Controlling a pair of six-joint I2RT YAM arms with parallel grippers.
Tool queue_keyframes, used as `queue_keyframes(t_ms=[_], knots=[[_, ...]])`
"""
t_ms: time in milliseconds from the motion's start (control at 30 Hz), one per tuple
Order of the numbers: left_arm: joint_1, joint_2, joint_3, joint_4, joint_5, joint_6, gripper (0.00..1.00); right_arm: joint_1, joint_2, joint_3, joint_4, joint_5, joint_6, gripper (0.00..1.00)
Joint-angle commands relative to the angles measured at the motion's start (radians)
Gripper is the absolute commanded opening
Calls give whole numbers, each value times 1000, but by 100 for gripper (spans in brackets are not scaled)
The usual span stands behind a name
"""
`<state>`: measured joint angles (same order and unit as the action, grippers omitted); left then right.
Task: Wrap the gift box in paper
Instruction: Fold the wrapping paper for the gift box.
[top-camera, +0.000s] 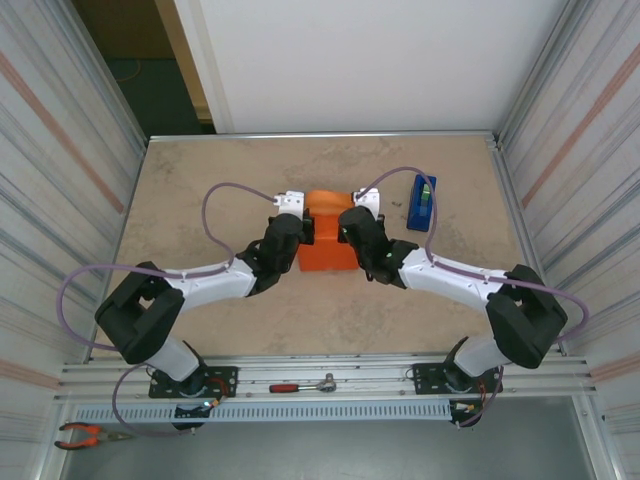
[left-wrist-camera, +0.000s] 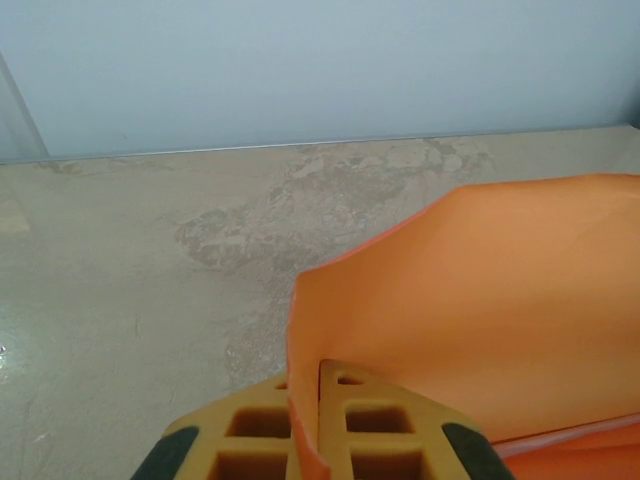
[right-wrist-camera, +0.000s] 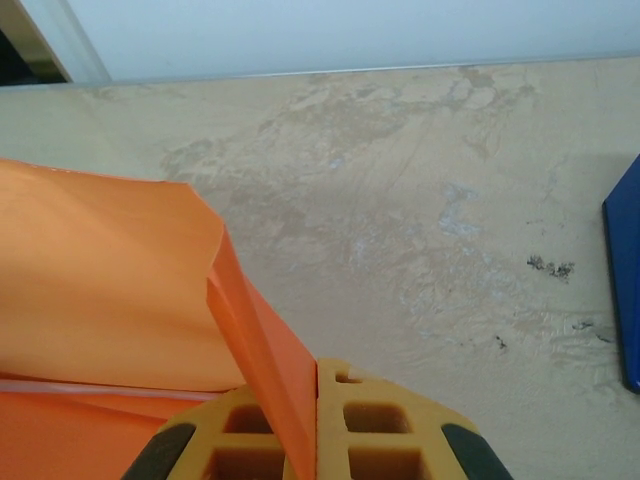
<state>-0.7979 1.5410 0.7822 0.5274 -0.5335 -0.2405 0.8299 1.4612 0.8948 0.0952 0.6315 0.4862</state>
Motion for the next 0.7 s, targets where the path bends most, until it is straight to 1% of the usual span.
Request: queue_keyframes(t_ms=[0, 133, 333, 467, 500, 600, 667], knots=[[-14, -42, 42, 43, 53, 4, 0, 13, -48, 39, -23, -53, 2, 0], [-15, -46, 32, 54, 56, 5, 0, 14, -65, 4, -22, -51, 27, 0], [-16, -28, -25, 82, 47, -36, 0, 17, -47, -79, -8, -48, 118, 0], [-16, -31, -49, 93, 52, -39, 0, 22, -40, -120, -11, -41, 166, 0], [-16, -43, -49, 86, 51, -38, 3, 24, -41, -128, -12, -38, 174, 0], [11, -100, -53, 63, 91, -36, 33, 28, -52, -141, -17, -33, 184, 0], [48, -153, -48, 24, 121, -48, 48, 29, -55, -145, -19, -32, 186, 0]])
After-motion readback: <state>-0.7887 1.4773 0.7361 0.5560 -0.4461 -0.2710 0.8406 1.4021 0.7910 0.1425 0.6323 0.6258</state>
